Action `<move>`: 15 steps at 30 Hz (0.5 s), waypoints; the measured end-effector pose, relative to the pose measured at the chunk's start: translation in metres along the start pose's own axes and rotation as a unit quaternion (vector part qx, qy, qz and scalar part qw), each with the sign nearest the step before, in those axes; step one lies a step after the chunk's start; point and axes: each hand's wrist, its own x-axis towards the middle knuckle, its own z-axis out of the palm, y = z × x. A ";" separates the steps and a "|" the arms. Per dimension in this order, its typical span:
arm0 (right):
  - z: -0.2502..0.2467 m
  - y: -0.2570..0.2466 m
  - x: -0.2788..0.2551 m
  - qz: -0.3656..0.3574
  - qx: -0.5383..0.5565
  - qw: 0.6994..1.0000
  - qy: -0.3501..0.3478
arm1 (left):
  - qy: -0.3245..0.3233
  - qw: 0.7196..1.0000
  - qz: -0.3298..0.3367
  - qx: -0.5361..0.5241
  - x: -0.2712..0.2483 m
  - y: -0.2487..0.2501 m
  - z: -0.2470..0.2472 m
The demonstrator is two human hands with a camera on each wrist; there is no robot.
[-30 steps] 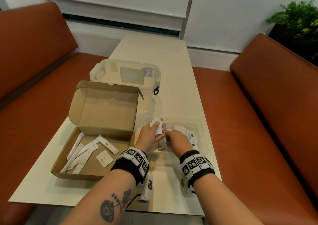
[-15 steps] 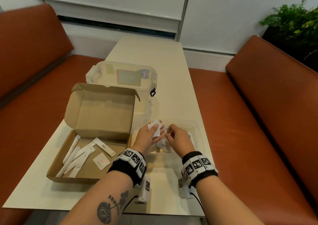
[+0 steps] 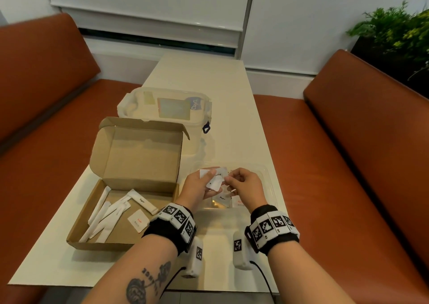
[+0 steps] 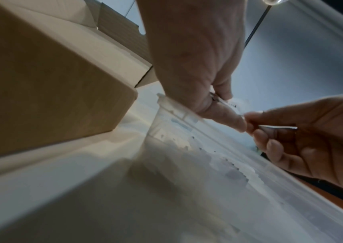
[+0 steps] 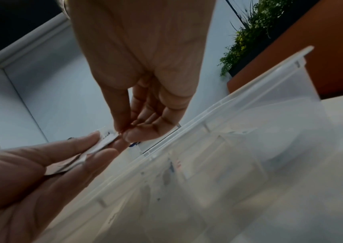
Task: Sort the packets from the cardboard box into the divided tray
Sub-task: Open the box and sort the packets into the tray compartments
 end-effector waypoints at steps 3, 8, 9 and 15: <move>-0.001 0.003 0.001 0.006 -0.001 1.000 0.012 | -0.007 1.000 -0.006 0.011 -0.002 0.001 -0.001; -0.006 0.008 0.000 0.010 -0.019 1.000 0.007 | -0.021 0.998 -0.009 0.051 -0.006 0.004 0.000; -0.007 0.008 0.000 0.010 -0.023 1.000 0.005 | -0.020 0.998 -0.008 0.061 -0.007 0.005 0.001; -0.013 0.002 0.003 -0.018 -0.044 0.999 0.020 | -0.040 0.990 -0.007 0.132 -0.008 0.005 0.003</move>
